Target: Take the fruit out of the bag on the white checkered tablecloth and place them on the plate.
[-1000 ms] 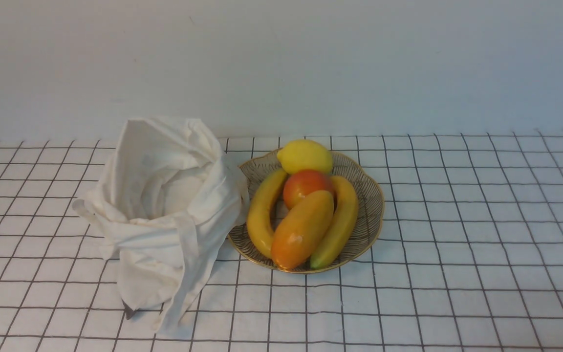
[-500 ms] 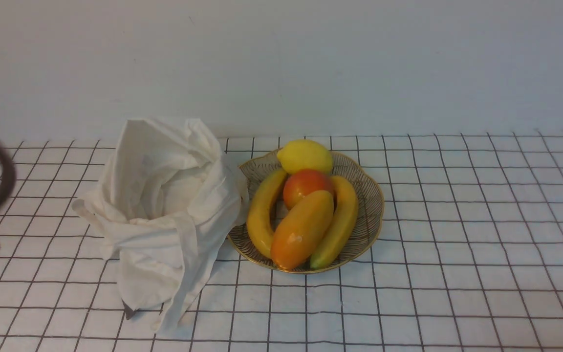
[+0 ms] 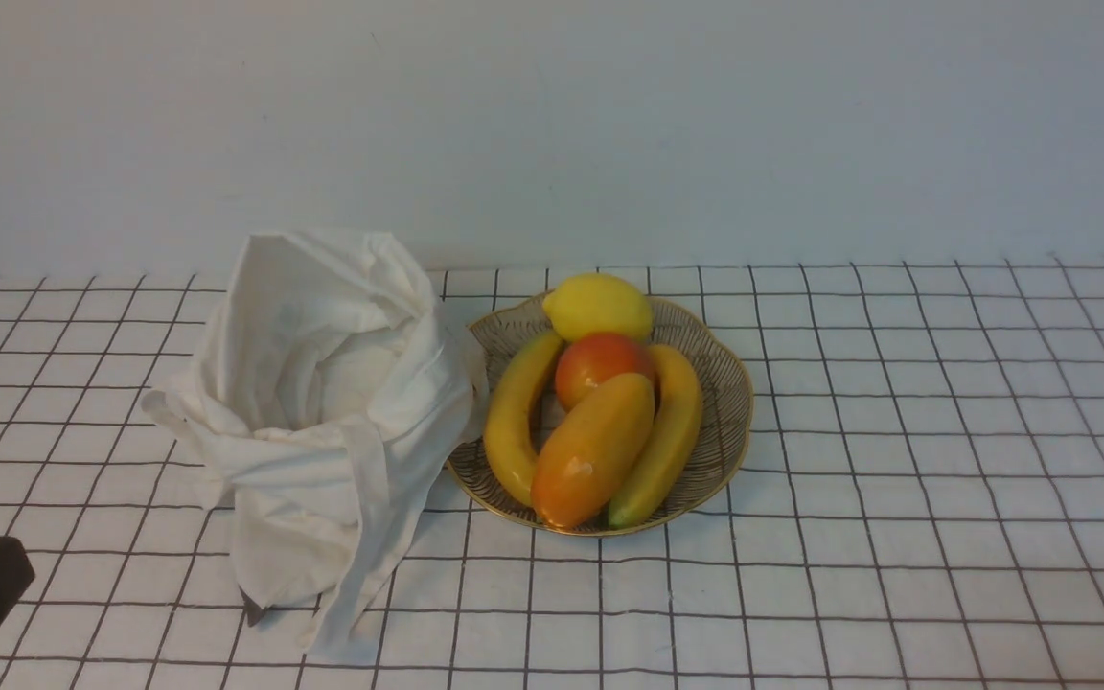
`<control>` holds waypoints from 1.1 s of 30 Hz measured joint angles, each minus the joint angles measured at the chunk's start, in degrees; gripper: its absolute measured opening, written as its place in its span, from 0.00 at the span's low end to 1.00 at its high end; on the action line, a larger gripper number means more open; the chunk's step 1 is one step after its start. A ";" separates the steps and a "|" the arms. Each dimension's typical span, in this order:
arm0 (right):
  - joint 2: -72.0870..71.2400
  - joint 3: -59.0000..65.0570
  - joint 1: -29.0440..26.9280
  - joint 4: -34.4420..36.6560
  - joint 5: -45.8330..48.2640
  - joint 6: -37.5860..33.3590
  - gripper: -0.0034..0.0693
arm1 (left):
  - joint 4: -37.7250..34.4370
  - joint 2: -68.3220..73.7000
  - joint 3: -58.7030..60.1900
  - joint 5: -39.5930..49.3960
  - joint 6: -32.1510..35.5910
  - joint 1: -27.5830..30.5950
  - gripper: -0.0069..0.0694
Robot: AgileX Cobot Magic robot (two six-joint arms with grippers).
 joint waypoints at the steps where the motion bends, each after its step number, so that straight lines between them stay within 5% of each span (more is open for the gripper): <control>1: 0.00 0.00 0.00 0.00 0.00 0.00 0.03 | 0.00 -0.14 0.44 -0.60 0.00 0.00 0.08; 22: 0.00 0.00 0.00 0.00 0.00 0.00 0.03 | 1.89 -0.55 3.34 -2.16 1.74 0.41 0.08; 33: 0.00 0.00 0.00 0.00 0.00 0.00 0.03 | 1.77 -8.30 16.93 -1.92 3.07 16.89 0.08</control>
